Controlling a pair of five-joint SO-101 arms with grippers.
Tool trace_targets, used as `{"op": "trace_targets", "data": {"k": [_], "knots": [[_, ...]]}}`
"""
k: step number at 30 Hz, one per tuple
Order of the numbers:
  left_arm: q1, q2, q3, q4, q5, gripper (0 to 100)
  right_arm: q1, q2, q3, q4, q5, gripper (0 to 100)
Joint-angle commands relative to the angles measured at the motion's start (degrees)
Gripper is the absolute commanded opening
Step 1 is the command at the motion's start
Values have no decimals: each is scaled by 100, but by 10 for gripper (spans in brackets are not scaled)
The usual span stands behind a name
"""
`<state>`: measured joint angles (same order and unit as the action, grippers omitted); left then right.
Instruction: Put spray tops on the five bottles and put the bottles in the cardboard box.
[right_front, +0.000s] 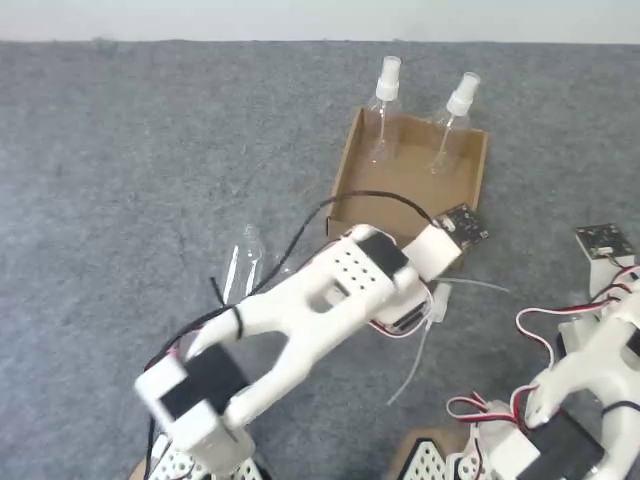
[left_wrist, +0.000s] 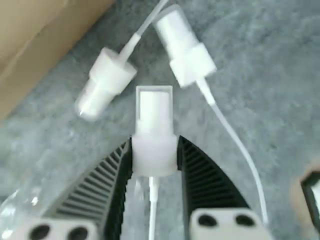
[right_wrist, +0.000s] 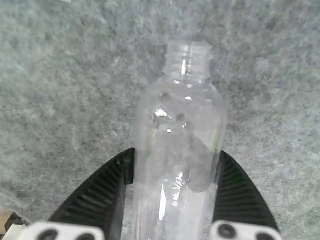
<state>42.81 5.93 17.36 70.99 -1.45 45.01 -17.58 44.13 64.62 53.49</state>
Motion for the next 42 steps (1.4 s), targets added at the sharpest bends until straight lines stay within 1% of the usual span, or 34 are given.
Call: {"op": "trace_targets", "data": {"k": [1,3,5,7,10,15,17,18,21,26,28,32,34,37,42], "knots": [[-255,-1029,-268,484,53,87,57,-40,-334,-48,97,162],[-659,-1486,-268,633,35,87,57,-40,-334,-40,97,162],[-1213,-1916,-268,712,-229,87,57,-40,-334,-31,97,162],[-1925,-2347,-268,765,-554,87,57,-40,-334,-31,88,162],[-3174,-2822,-268,782,-993,87,57,-40,-334,-40,70,162],[-5196,-2857,-242,738,-1741,88,57,-40,-334,-57,62,162],[-5723,-2681,-224,730,-2022,88,48,-40,-334,-66,62,162],[-5873,-2532,-207,730,-2119,88,31,-40,-334,-66,53,162],[-6163,-1943,-75,536,-2277,88,22,-40,-334,-75,53,162],[-6303,-879,154,-475,-2277,88,22,-31,-246,-92,53,162],[-6242,-440,119,-738,-2259,90,22,-40,-70,-312,53,162],[-5960,281,119,-1125,-2242,94,40,-48,422,-1165,70,162],[-5820,527,119,-1222,-2084,121,31,-75,651,-1437,88,162],[-5705,668,110,-1292,-1890,165,22,-101,809,-1560,97,163],[-5723,510,-180,-1046,-1837,171,22,-92,826,-1578,97,163]]}}
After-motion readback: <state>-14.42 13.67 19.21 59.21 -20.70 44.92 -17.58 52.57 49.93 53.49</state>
